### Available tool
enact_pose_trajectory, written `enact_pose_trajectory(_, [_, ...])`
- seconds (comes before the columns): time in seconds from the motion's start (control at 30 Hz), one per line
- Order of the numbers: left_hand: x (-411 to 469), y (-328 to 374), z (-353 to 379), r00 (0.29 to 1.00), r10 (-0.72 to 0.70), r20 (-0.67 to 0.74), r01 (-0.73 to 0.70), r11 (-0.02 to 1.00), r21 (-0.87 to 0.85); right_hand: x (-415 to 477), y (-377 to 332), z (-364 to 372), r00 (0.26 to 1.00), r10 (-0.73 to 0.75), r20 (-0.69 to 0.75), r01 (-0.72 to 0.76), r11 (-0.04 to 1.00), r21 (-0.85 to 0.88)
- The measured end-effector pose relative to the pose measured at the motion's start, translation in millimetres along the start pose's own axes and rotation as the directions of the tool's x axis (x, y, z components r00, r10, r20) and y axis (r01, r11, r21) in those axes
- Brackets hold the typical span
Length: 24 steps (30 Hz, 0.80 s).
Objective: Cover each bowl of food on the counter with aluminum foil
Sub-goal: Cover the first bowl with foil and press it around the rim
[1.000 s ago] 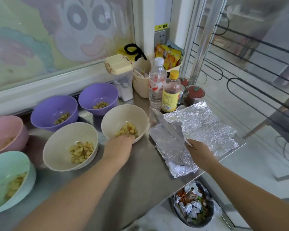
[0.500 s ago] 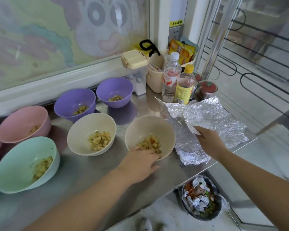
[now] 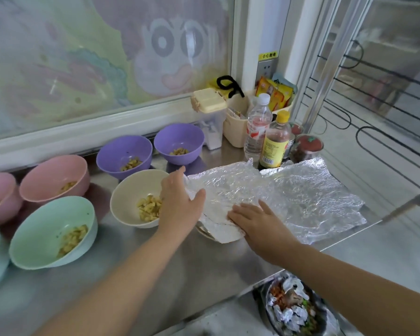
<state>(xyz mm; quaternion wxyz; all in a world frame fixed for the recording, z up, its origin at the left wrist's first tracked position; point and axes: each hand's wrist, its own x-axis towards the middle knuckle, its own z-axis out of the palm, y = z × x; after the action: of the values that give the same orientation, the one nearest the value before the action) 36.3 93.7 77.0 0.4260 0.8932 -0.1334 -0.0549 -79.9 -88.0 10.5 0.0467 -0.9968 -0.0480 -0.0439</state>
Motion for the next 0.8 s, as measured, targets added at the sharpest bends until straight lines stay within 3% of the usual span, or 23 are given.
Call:
enact_pose_trajectory(0.1, [-10,-5,5,0.998,0.064,0.004,-0.062,0.94,0.335,2,-7,2,0.996,-0.02,0.093,0.023,0.999,-0.032])
enact_pose_trajectory(0.2, [-14,0,9,0.982,0.126,0.142,-0.188,0.736,0.651,4,-9,3,0.984,-0.044,0.172,0.048,0.999,-0.02])
enact_pose_trajectory(0.27, [-15,6,13,0.961,0.133,0.241,-0.265,0.685,0.679,2,-9,6,0.973,-0.074,0.217,0.092,0.993,-0.072])
enact_pose_trajectory(0.4, [-18,9,29,0.935,0.009,0.354,-0.246,0.734,0.633,-2,-5,-9,0.925,-0.17,0.339,0.182,0.983,-0.001])
enact_pose_trajectory(0.63, [-27,-22,53,0.963,0.02,0.27,-0.21,0.688,0.695,54,26,-32,0.98,-0.038,0.197,0.012,0.991,0.135])
enact_pose_trajectory(0.8, [-26,-36,47,0.915,0.047,0.401,-0.334,0.647,0.686,78,36,-3,0.964,0.048,0.262,-0.065,0.996,0.06])
